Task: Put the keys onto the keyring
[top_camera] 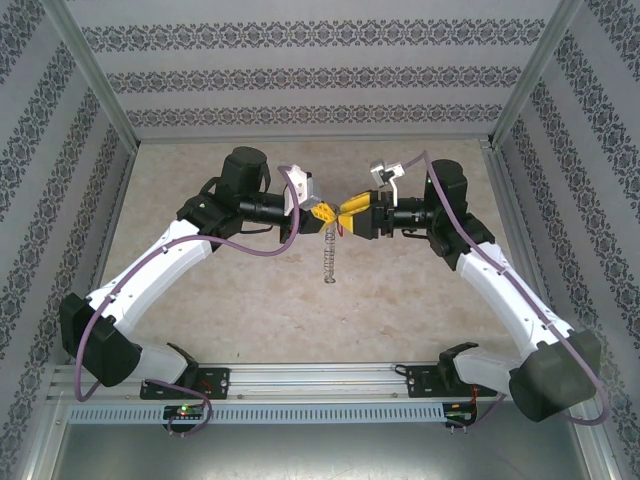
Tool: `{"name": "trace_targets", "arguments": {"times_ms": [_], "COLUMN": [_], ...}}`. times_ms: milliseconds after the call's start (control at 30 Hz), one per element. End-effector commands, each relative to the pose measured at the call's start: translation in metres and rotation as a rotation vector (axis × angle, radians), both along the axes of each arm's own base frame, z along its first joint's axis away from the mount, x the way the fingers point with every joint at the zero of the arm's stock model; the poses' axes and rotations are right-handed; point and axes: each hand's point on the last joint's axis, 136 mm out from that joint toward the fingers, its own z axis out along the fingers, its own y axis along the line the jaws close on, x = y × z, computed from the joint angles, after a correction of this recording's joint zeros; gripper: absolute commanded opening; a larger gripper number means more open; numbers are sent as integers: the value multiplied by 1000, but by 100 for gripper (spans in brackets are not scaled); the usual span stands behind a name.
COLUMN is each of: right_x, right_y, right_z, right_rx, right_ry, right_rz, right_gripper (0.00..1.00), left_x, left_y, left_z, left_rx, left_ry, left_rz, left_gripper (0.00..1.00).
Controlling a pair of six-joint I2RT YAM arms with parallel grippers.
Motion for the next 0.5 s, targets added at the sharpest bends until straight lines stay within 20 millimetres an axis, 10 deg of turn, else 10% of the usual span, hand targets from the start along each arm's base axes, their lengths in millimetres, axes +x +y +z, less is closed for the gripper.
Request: {"name": "trace_targets", "arguments": {"times_ms": [0,467], "right_x": [-5,-3], "right_y": [5,0], "right_z": [17,13], "right_rx": [27,19], "right_ry": [-67,-57], "right_rz": [48,18], "right_gripper": [53,0], "left_x": [-7,-6], "left_y": [-5,-5], "left_z": [20,22], "left_rx": [-55,-58], "left_ry": [-46,-48], "left_rz": [-42,-37], "left_gripper": [0,0]}}
